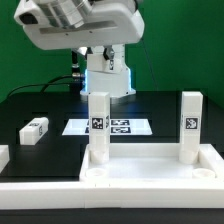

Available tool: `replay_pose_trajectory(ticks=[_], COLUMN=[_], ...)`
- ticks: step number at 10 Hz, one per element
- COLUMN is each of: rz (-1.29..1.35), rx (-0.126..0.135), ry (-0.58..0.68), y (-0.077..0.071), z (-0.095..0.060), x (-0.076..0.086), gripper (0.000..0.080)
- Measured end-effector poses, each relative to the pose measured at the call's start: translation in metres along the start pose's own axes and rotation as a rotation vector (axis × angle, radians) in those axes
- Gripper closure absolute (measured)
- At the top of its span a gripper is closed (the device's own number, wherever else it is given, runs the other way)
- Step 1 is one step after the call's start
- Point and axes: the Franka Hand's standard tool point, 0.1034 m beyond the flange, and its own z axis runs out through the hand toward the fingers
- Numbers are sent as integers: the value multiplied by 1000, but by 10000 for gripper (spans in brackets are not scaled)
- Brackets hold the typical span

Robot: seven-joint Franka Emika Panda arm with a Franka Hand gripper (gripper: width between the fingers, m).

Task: Assemble desk

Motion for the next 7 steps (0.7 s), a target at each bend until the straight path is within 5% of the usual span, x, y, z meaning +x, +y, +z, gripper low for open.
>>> replay_pose_trajectory(ticks=[2,3,4,6,7], rz=[-13,24,-25,-35,-47], rx=[14,-7,-16,8,17], ry=[159,232,282,392,486], y=[-9,-29,-51,-44,-50], z=[-1,5,-4,-51,-47], x=[-2,2,3,24,27], gripper=[511,511,511,511,511])
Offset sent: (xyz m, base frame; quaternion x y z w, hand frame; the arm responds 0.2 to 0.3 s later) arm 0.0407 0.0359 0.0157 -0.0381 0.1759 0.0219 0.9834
